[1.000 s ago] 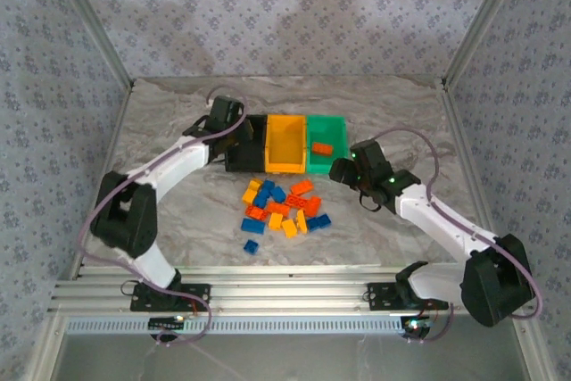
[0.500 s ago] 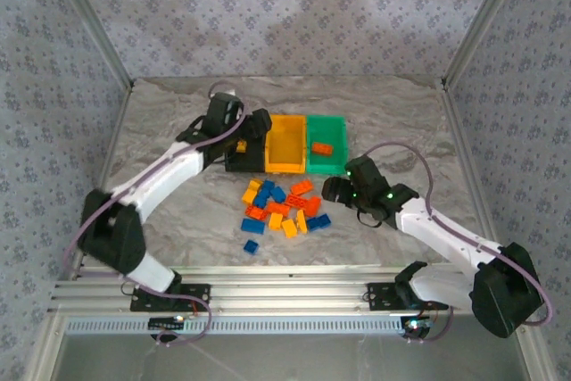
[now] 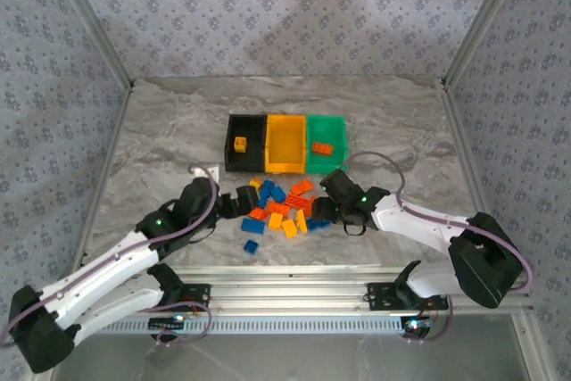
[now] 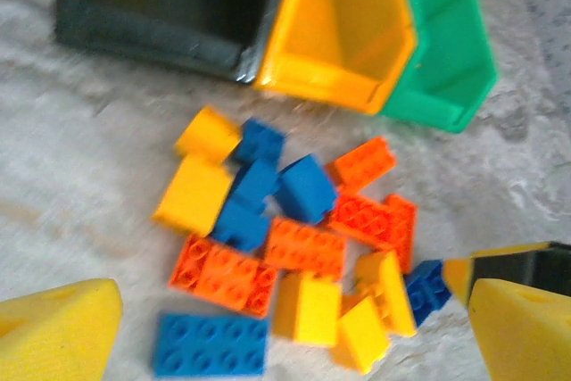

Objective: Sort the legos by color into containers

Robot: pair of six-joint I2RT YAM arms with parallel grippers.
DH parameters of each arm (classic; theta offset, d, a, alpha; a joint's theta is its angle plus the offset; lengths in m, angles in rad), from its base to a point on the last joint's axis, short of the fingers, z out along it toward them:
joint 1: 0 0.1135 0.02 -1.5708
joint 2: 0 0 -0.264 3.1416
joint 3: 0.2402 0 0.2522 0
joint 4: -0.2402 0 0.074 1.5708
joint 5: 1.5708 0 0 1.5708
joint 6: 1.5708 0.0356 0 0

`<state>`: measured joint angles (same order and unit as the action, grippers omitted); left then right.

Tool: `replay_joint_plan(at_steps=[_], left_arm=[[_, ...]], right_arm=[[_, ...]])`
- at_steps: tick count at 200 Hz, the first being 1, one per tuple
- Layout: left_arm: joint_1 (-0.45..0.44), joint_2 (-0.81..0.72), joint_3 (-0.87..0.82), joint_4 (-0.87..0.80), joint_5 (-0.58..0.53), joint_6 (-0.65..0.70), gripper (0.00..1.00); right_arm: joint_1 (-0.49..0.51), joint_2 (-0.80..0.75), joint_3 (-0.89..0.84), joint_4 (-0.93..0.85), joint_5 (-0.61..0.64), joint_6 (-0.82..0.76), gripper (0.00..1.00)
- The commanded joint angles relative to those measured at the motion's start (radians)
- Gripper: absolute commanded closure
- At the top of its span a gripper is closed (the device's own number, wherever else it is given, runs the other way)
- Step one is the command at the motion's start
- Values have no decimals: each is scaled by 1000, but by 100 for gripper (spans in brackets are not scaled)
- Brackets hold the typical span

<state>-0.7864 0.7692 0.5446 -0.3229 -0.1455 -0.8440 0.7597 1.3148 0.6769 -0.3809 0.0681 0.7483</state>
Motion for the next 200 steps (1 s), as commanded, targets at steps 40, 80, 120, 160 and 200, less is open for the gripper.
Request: replay_joint_plan(at_steps=[40,80,120,160,200], left_arm=[[-5,-211,-104,-100,-88,-117,1],[-4,-187,-98,-110,-93,-104,0],[-4,-191,-104,-110,-94,-102,1],[-4,-191,-103,-117,-102,-98,1],[-3,-192,-103,-129,-103,-94,1]], right_arm=[[1,47,-27,-130,108,95,44],[-29,49,-26,-228,186,107,49],[-81,-85,-38,-287,221,101,47],[-48,-109,-27,-84,48,21,22],[-5,44,36,-28,34,43,19]])
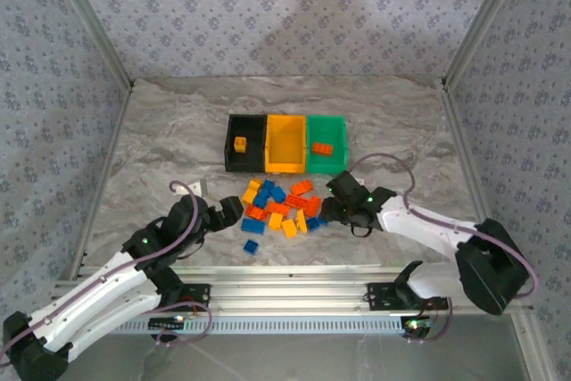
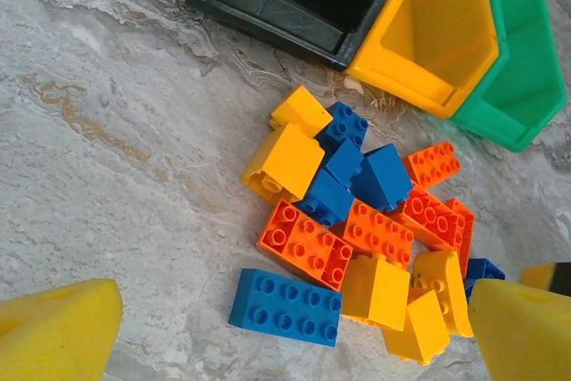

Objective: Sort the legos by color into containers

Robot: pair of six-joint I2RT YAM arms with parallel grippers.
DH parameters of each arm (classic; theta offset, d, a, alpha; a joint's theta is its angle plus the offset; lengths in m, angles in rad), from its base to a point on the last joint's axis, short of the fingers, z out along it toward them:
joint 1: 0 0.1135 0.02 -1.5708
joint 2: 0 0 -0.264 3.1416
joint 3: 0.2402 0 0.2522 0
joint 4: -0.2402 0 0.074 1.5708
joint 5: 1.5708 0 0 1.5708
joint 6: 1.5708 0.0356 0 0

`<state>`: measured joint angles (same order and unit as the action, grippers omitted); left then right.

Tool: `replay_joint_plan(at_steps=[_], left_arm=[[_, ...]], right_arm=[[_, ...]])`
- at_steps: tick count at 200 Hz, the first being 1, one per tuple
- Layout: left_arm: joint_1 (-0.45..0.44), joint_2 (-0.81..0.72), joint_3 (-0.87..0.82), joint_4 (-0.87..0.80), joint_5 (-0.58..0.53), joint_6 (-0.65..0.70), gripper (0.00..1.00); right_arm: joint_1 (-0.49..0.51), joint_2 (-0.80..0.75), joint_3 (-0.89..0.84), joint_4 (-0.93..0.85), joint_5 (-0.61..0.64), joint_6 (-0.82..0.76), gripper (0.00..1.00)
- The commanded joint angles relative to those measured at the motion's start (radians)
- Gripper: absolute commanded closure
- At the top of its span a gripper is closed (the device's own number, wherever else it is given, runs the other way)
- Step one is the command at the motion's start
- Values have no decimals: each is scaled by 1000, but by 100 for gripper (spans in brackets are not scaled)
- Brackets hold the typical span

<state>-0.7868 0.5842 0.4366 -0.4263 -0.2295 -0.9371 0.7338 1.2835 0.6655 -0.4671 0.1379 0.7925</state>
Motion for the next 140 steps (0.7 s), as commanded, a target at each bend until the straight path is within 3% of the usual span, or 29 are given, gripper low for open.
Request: replay_joint_plan(at_steps=[1,55,93,140], left_arm=[[-3,-7,5,-26,-19,-1,1],[-2,-31,-1,-45,-26,-3,1],[1,-34,-10,-40,-31,-4,1],[4,-29,-19,-20,-29,-6,1]], right_arm=[[21,78,49,59,-35,-1,19],[5,176,89,-60,21,19,24],[-42,101,26,-127,70,40,30],[-33,3,27,-48,25,13,23]])
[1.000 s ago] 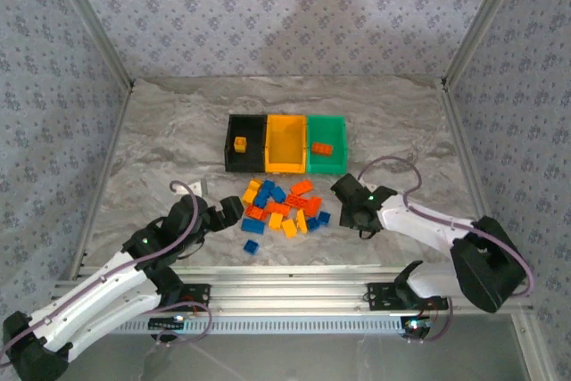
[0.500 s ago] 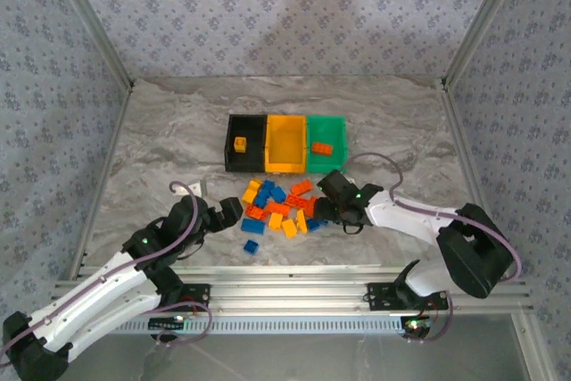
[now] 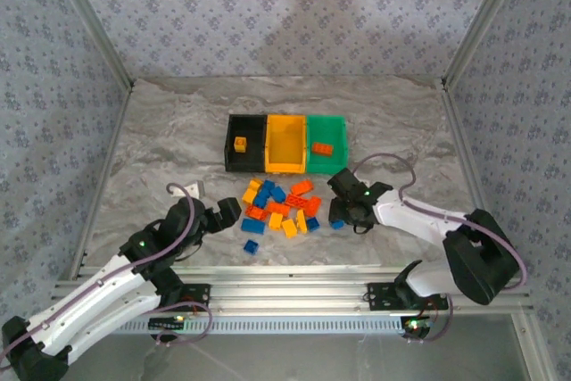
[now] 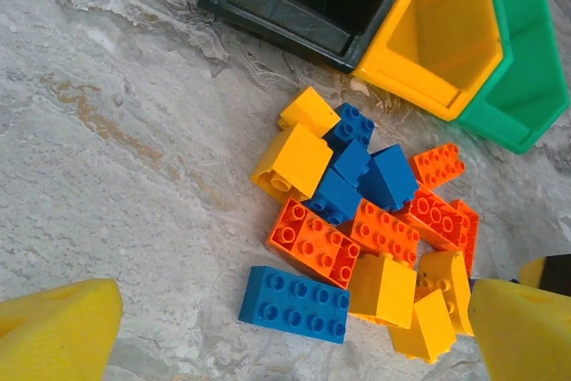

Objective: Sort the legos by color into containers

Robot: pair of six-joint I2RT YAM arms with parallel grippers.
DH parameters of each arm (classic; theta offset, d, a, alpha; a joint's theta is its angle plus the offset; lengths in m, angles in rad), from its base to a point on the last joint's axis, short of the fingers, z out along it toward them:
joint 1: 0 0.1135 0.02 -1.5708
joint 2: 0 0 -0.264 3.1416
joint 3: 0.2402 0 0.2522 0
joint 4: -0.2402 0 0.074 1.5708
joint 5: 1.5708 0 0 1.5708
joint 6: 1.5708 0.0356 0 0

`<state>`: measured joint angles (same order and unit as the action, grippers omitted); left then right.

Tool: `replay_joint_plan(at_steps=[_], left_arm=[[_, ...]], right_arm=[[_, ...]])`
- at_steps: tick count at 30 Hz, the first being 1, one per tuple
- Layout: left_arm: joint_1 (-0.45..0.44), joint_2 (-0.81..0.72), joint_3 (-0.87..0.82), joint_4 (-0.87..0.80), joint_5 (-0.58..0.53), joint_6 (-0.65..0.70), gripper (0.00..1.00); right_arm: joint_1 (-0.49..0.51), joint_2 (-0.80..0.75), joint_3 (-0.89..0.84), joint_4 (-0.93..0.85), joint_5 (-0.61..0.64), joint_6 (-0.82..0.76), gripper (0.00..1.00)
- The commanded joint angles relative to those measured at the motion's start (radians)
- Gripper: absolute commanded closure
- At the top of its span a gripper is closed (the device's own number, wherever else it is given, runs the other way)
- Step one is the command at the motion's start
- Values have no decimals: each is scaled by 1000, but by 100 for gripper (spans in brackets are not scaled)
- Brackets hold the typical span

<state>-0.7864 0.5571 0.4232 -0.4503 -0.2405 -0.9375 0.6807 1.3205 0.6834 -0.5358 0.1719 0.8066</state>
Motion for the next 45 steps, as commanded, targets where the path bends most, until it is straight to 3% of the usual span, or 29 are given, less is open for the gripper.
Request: replay_joint_plan(at_steps=[1,8,29,36,45], left_arm=[[4,-2,-6,5,-18,-6,1],[6,-6,-11,-11,-15,-4,1],[25,-5,-4,-26,-13,6,0],[26,-3,9,-47,-17,17,1],[25,56,34,-62,19,37,1]], right_arm=[[22,-34,10,23,-12,-1,23],[78,53,15,39,-70,25,23],[148,27,18,-73,-71,39,64],[111,44,250,-86,-84,-90,70],[48,441,715,25,-90,-231,68]])
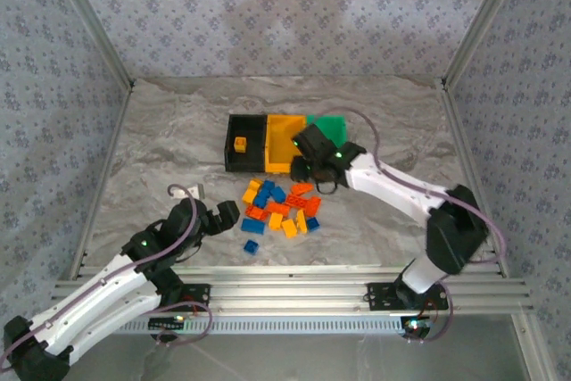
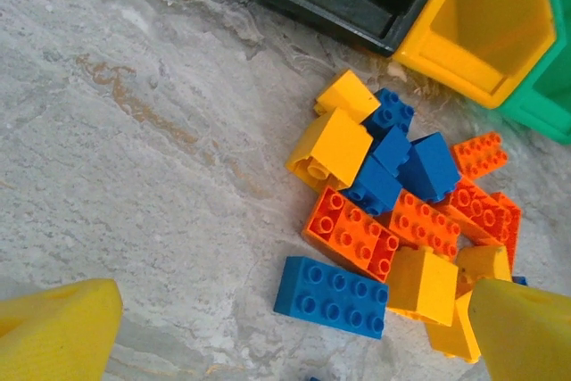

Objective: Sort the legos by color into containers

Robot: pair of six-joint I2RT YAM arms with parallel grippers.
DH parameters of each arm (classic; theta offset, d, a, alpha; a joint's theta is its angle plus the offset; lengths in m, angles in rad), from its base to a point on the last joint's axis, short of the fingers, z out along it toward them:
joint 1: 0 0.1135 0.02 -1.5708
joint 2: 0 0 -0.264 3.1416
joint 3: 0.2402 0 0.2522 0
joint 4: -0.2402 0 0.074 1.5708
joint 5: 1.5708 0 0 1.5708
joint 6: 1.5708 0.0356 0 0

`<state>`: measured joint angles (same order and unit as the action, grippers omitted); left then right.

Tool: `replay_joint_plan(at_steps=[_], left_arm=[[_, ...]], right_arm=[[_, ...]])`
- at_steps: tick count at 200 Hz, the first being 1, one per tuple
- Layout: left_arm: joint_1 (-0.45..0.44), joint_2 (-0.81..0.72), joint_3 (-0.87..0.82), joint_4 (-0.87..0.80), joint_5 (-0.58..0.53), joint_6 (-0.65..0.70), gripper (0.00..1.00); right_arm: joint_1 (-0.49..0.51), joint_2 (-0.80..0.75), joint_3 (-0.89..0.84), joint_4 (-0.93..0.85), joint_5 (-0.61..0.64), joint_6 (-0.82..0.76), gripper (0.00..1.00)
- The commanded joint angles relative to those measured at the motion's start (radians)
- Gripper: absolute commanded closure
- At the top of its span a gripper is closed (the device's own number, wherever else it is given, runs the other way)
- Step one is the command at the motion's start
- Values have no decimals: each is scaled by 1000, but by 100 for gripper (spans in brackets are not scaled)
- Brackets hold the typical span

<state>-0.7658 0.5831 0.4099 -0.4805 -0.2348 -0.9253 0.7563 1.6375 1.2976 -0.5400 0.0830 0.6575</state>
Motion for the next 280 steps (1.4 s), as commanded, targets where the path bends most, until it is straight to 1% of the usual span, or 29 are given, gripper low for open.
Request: replay_joint_plan(at_steps=[1,32,46,59,70,81,88,94,105,119,142,169,189,211,215,217,222,250,264,280], left_arm=[[5,43,52,-38,17,30,1],[5,86,68,-70,42,41,1],[5,104,76,-78,52,64,1],[4,113,75,-70,74,87,1],[4,119,70,-56,97,101,1],[5,127,69,-46,121,116,1],[2,133,69,-43,138,131,1],[-3,141,72,-41,148,141,1],[-14,157,76,-39,168,157,2],[-38,180,79,-35,189,171,5],[-116,233,73,-4,199,168,8],[-248,342,81,34,151,160,9],[-308,435,100,40,116,155,10],[-324,529,116,48,90,146,15],[-325,545,117,52,86,149,16],[-326,553,118,53,85,149,16],[-328,571,121,56,80,153,18],[-345,651,142,71,60,172,28],[-351,678,147,84,60,177,31],[-352,694,148,97,63,181,39]], right_arm=[[-37,173,155,39,11,-96,68],[-61,365,372,0,32,-145,65],[-74,419,447,-35,43,-142,63],[-85,448,484,-44,38,-135,57],[-90,461,509,-49,33,-130,48],[-95,463,527,-53,21,-124,36],[-96,453,527,-50,16,-119,31],[-96,442,523,-44,17,-116,28],[-95,404,492,-20,24,-110,25],[-94,348,432,16,20,-99,24],[-96,240,289,71,18,-78,23],[-100,116,115,123,15,-54,23],[-102,30,3,150,15,-38,22],[-101,-57,-93,163,22,-36,22],[-100,-72,-96,165,24,-13,22],[-100,-84,-133,166,25,-11,22],[-100,-107,-157,166,30,-5,22],[-101,-192,-226,170,45,13,22],[-104,-226,-248,167,53,15,22],[-104,-250,-265,163,62,19,22]])
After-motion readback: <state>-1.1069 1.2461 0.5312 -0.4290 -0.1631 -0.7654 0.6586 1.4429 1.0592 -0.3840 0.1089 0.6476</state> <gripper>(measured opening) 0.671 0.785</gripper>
